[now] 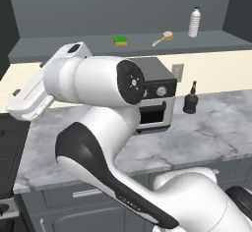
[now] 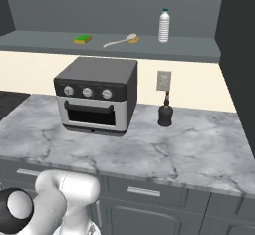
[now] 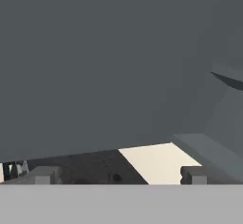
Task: Pick the sponge and dish brush from the cabinet and place them on the counter.
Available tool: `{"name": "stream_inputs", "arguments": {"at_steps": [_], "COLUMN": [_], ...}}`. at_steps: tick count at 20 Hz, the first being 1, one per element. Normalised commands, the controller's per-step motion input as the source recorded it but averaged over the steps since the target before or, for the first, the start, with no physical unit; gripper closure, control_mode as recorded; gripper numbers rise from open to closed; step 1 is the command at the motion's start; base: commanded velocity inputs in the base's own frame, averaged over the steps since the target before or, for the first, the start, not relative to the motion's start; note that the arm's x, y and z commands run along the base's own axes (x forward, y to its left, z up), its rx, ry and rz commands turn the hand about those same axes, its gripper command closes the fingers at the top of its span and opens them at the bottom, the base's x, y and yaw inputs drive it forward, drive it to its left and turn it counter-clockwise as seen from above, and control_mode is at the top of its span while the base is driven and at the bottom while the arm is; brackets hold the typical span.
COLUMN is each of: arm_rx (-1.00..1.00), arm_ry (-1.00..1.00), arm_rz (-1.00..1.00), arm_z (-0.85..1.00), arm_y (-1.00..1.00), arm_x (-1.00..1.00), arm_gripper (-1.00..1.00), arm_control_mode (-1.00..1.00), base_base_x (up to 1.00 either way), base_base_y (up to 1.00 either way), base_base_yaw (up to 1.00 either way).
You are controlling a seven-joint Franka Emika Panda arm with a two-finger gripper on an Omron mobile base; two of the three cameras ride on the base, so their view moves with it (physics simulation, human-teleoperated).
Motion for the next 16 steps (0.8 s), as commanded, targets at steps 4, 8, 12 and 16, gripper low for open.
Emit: {"name": "stream_inputs", "arguments": {"at_steps": [4,8,12,16], "arm_rx": [0.24,0.13,0.01,0.02], "arm_ry": [-0.09,-0.15,-0.14,-0.11], "arm_rz": [0.01,0.03,0.0,-0.01], "arm_z": [0.12,-0.12,-0.13,-0.01], "arm_y": [-0.84,-0.89,-0.72,-0.66], "arm_x": [-0.59,-0.6,-0.19,0.0], "arm_gripper": [-1.0,-1.0,-1.0,-1.0], "arm_control_mode": [-1.0,-1.0,-1.0,-1.0], "base_base_x": [0.0,0.0,0.0,0.0], "base_base_y": [0.0,0.0,0.0,0.0], "base_base_yaw": [0.0,0.0,0.0,0.0]}}
